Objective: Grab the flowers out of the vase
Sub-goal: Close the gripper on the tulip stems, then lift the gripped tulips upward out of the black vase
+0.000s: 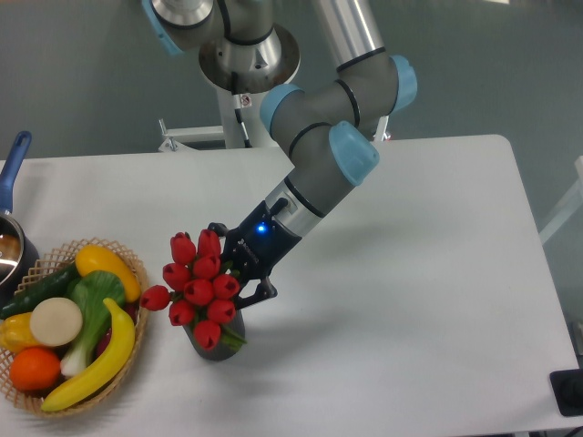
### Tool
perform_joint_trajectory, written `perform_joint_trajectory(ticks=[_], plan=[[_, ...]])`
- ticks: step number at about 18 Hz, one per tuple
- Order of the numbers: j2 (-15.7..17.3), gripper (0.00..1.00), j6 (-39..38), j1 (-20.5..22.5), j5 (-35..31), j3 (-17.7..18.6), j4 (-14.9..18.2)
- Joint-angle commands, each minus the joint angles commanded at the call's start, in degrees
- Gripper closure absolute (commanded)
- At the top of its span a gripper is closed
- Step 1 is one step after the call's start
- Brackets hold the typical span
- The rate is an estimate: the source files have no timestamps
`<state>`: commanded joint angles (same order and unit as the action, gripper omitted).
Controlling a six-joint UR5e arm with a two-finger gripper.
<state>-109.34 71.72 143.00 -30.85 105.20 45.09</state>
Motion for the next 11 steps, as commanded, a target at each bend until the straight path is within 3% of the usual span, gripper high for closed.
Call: perform_joint_trajectory(ticks=[4,11], plan=[[0.26,0.57,0.0,0.44,1.14,0.0,0.0],[3.6,0.57,-1.92,3.25,6.23,0.09,0.09]])
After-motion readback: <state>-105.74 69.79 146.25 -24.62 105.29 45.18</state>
